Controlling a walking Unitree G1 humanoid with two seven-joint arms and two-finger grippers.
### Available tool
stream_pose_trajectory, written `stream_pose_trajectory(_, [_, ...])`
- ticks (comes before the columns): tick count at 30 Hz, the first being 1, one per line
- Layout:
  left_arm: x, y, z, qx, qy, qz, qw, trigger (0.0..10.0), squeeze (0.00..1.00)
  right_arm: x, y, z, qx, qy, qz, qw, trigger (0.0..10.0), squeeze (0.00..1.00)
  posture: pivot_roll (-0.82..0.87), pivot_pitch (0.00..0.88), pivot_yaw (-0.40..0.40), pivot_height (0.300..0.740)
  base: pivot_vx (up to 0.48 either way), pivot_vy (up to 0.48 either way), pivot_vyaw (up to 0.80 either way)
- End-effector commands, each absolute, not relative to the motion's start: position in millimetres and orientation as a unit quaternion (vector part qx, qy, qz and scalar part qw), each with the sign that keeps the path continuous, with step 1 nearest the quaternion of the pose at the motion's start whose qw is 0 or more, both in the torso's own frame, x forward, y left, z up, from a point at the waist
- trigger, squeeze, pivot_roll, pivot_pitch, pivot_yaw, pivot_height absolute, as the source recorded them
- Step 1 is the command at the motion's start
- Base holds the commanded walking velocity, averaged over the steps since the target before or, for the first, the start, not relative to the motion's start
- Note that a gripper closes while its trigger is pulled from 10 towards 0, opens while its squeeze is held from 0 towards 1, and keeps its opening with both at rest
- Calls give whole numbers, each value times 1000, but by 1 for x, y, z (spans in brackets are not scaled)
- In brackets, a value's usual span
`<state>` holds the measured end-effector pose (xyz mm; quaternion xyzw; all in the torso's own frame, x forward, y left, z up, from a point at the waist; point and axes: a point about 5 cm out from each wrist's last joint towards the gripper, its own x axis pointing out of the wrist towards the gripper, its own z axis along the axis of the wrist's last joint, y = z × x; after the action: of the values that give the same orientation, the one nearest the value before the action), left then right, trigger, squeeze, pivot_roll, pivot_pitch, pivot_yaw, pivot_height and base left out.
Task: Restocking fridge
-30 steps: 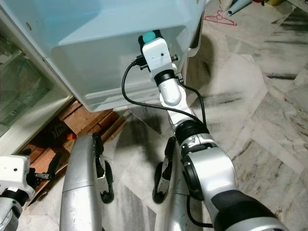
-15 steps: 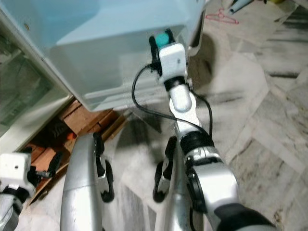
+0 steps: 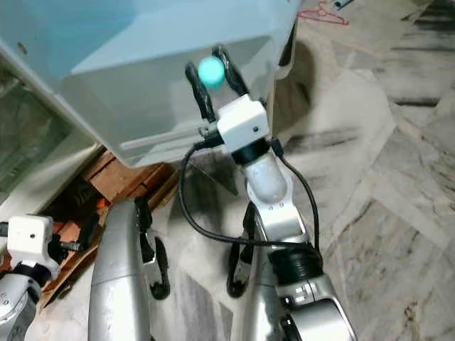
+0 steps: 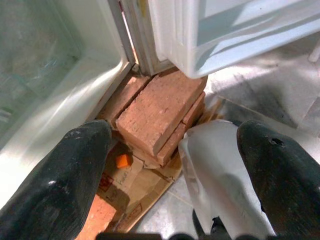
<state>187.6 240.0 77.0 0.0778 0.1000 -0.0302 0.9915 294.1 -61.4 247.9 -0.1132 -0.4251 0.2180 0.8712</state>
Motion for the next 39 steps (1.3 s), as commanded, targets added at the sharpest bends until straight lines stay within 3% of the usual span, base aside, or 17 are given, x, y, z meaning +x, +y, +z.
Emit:
stream_pose_trajectory(1, [177, 245, 74, 84, 117, -25, 989, 10000, 0, 296, -60, 252, -127, -446, 207, 862, 10000, 0, 259, 323, 8, 524, 0, 0, 0])
stream_pose_trajectory(14, [139, 252, 81, 86, 139, -7, 986, 10000, 0, 325, -48, 262, -184, -468, 179, 845, 10000, 0, 319, 433, -10, 524, 0, 0, 0])
stream_pose_trajectory(21, [117, 247, 86, 78, 158, -7, 984, 10000, 0, 353, -45, 236, -243, -413, 163, 863, 10000, 0, 356, 485, -18, 524, 0, 0, 0])
stream_pose_trajectory(28, [105, 243, 90, 74, 173, -11, 982, 10000, 0, 370, -38, 188, -313, -284, 167, 891, 10000, 0, 378, 511, -30, 524, 0, 0, 0])
stream_pose_trajectory(39, [101, 241, 94, 67, 184, -14, 981, 10000, 0, 367, -48, 138, -235, -120, 172, 949, 10000, 0, 369, 532, -33, 524, 0, 0, 0])
